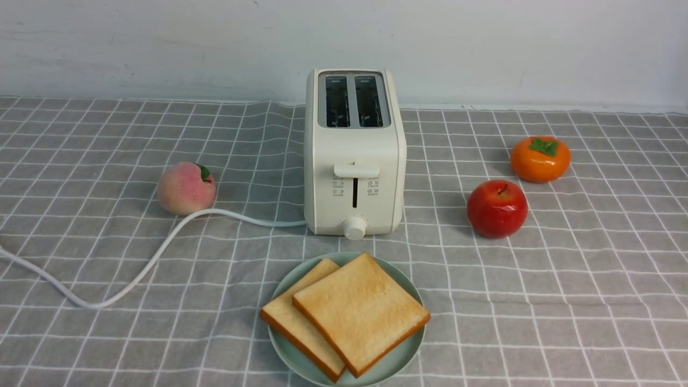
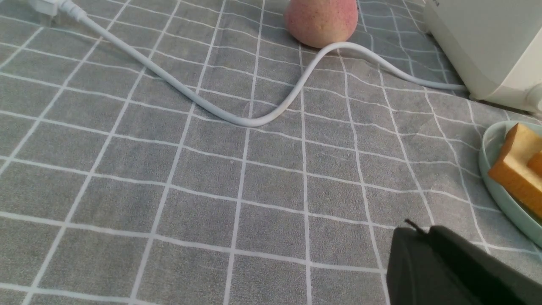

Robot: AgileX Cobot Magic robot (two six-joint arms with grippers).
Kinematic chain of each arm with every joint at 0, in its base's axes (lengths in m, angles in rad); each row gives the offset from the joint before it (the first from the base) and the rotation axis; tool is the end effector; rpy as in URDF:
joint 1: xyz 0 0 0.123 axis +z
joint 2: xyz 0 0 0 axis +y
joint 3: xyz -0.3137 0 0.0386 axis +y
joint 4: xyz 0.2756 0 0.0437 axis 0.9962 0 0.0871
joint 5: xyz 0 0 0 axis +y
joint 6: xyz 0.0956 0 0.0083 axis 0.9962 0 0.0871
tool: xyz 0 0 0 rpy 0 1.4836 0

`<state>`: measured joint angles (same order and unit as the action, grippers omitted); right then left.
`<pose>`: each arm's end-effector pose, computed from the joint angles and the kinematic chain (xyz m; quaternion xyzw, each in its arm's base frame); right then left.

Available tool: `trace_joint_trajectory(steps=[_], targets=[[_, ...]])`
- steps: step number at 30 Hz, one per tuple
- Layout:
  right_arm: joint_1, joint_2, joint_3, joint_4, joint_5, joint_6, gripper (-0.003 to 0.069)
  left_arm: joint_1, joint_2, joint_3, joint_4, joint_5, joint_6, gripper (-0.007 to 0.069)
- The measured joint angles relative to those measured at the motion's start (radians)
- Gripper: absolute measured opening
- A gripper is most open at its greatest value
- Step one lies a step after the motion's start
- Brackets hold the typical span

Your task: Take toasted bread from bread machine on grey coffee table place on plate.

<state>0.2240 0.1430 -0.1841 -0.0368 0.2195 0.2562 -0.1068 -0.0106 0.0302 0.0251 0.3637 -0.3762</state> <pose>0.0627 0.0135 0.2521 0.0013 0.7386 0.1457 0.6583 0.0539 -0.0049 0.1685 -0.1012 0.7972 -0.1320 0.5803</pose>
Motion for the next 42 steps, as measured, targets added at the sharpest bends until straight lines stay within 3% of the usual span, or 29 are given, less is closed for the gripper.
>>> trace_joint_trajectory(steps=[4, 10, 17, 42], targets=[[-0.097, -0.002, 0.015, -0.032, 0.174, -0.008, 0.016, 0.0, 0.0, 0.0, 0.0, 0.0, 0.0, 0.0036], [-0.163, -0.018, 0.138, -0.074, 0.168, -0.019, 0.0167, 0.0, 0.0, 0.0, 0.0, 0.0, 0.0, 0.0039], [-0.168, -0.15, 0.202, -0.076, 0.15, -0.024, 0.0178, 0.0, 0.0, 0.0, 0.0, -0.003, 0.0, 0.005], [-0.168, -0.153, 0.201, -0.061, 0.157, -0.026, 0.0204, 0.0, 0.0, 0.001, 0.0, 0.0, 0.0, 0.0072]])
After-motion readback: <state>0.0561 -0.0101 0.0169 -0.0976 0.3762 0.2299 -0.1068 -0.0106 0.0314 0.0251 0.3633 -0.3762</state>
